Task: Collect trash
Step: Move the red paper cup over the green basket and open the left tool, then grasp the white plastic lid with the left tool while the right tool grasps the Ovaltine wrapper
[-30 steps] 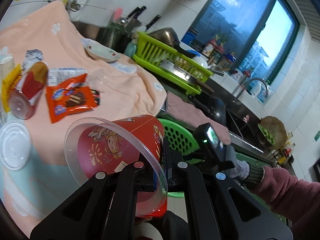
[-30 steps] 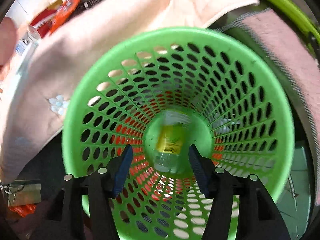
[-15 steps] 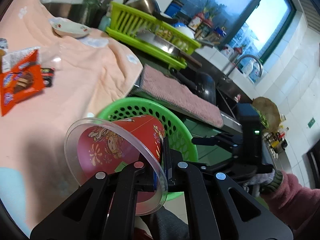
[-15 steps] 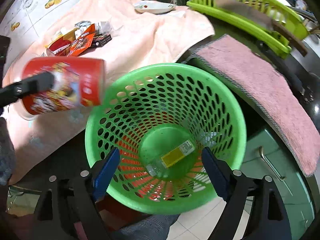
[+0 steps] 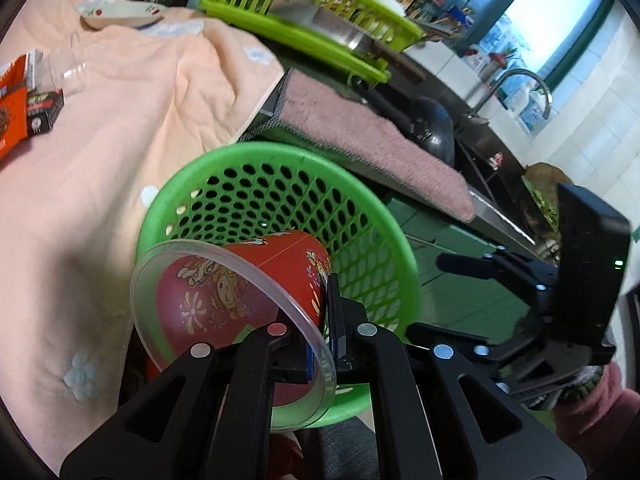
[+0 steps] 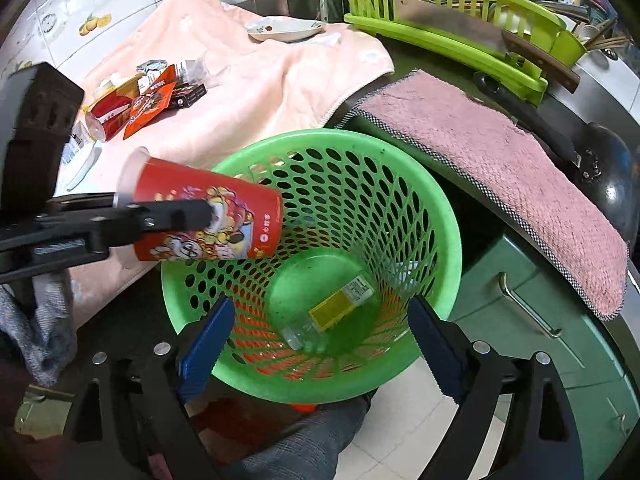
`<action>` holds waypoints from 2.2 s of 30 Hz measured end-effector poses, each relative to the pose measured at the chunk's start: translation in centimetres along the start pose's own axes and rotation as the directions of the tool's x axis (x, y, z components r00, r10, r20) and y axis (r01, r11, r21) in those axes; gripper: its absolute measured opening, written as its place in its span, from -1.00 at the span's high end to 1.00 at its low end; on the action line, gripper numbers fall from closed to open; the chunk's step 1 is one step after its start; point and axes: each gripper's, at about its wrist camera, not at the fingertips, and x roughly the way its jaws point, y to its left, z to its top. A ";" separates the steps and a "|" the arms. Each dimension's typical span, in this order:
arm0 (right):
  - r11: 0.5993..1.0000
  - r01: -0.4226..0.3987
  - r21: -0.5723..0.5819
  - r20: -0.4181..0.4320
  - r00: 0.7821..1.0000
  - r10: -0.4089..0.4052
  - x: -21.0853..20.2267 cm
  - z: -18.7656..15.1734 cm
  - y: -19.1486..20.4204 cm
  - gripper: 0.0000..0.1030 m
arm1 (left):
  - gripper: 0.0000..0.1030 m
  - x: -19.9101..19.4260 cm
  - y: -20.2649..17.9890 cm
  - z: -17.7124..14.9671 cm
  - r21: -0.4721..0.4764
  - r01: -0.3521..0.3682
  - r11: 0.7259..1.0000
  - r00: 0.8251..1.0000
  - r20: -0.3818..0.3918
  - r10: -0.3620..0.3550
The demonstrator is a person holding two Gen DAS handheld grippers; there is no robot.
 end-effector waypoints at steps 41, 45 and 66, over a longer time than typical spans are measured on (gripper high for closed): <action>0.987 -0.122 -0.105 0.062 0.990 0.129 0.4 4.6 7.5 -0.75 | 0.09 -16.7 8.7 -2.2 -0.226 -0.396 0.890 0.857 0.255 0.447; 0.981 -0.143 -0.134 0.054 0.987 0.152 1.2 5.7 9.3 -0.75 | 0.09 -19.9 11.8 -3.0 -0.301 -0.455 0.838 0.803 0.268 0.532; 0.942 -0.302 -0.146 0.081 0.946 0.315 5.2 15.6 15.9 -0.61 | 0.15 -23.3 23.8 -5.0 -0.483 -0.454 0.748 0.793 0.164 0.587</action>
